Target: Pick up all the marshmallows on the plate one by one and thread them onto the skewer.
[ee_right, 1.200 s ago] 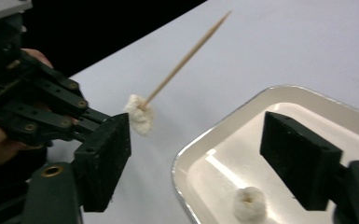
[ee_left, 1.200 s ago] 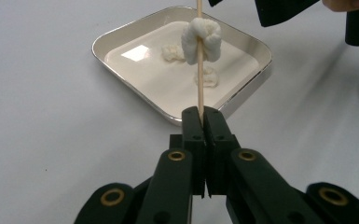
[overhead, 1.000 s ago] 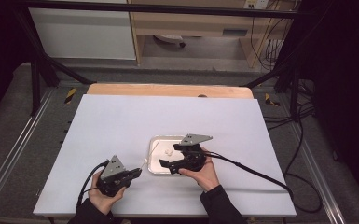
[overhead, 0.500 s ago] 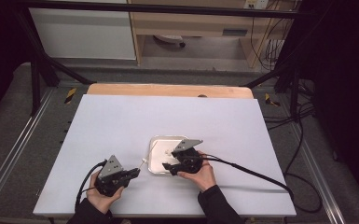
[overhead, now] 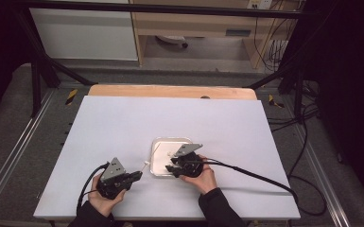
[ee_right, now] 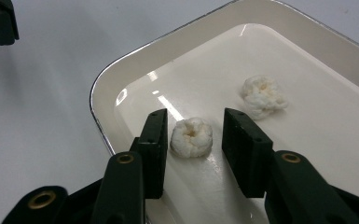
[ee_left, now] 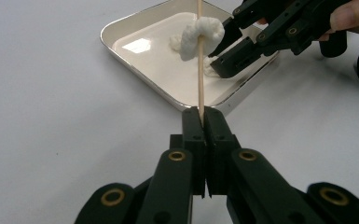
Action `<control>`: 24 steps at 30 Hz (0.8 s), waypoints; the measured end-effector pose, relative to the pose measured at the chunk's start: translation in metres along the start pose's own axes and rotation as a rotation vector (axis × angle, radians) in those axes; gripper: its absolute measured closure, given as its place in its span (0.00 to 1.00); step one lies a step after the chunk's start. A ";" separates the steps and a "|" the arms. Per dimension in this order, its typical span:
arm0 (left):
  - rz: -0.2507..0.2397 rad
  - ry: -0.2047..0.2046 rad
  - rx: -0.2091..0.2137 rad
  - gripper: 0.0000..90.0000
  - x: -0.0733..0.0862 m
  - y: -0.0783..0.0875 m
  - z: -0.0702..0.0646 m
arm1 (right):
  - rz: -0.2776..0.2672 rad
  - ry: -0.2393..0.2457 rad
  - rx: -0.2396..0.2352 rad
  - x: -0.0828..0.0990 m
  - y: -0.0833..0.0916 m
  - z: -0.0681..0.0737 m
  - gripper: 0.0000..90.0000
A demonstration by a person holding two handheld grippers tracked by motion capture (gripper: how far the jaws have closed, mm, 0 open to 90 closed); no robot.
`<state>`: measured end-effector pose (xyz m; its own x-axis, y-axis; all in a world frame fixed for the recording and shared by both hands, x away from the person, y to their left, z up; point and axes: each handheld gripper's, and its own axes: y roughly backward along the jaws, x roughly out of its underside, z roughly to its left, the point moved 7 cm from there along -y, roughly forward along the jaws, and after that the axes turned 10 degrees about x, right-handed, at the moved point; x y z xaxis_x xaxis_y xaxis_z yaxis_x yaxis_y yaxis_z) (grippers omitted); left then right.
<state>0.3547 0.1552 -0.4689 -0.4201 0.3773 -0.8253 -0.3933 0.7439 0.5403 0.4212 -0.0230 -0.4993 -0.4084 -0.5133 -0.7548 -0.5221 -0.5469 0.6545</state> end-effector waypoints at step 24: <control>0.002 -0.002 -0.003 0.98 0.000 0.000 0.000 | -0.047 -0.047 -0.045 -0.014 0.018 0.001 0.80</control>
<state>0.3544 0.1550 -0.4693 -0.4195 0.3799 -0.8244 -0.3948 0.7414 0.5426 0.4165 -0.0248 -0.4775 -0.4197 -0.4553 -0.7852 -0.5074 -0.5996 0.6189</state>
